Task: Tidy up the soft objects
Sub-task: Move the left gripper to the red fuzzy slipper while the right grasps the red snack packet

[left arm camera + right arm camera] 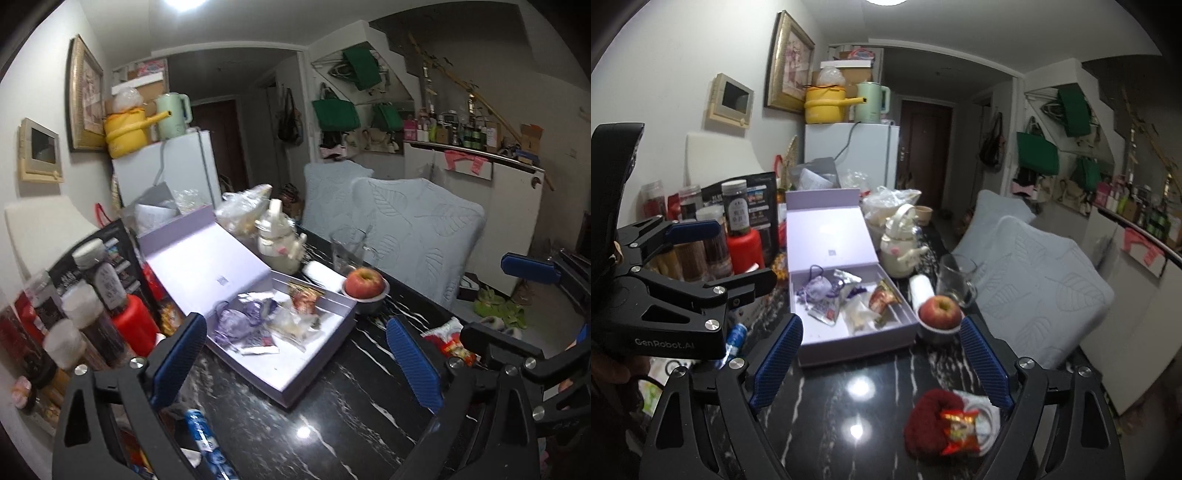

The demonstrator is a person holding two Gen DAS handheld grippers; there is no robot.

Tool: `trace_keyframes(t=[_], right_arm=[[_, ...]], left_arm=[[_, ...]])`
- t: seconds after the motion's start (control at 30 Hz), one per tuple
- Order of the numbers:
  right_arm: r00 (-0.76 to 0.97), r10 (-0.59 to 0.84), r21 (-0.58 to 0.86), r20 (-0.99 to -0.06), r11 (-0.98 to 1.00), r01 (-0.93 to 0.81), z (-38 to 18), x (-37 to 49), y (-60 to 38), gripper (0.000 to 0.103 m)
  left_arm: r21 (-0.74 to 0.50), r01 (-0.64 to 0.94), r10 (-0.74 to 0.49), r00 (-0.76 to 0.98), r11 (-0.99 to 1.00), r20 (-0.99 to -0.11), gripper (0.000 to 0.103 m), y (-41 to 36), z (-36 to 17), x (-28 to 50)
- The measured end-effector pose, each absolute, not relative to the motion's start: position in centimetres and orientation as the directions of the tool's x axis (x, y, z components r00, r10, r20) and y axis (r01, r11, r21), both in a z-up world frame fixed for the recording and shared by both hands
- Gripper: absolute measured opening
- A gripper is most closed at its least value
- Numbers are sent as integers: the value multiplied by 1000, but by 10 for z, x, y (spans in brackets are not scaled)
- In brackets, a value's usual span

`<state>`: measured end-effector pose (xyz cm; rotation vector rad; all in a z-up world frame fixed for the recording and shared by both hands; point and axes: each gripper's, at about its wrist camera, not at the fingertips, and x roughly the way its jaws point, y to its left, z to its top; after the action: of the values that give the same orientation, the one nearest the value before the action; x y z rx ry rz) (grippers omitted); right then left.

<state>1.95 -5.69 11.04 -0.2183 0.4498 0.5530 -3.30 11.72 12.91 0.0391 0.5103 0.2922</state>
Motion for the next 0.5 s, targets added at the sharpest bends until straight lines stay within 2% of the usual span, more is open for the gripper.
trace_keyframes(t=[0.33, 0.5], right_arm=[[760, 384, -53, -524, 876, -479, 72, 5, -85, 89], [756, 345, -26, -556, 902, -431, 53, 7, -104, 89]], left_arm=[[49, -138, 142, 818, 989, -557, 100, 95, 89, -28], [42, -90, 98, 815, 995, -570, 100, 81, 74, -24]])
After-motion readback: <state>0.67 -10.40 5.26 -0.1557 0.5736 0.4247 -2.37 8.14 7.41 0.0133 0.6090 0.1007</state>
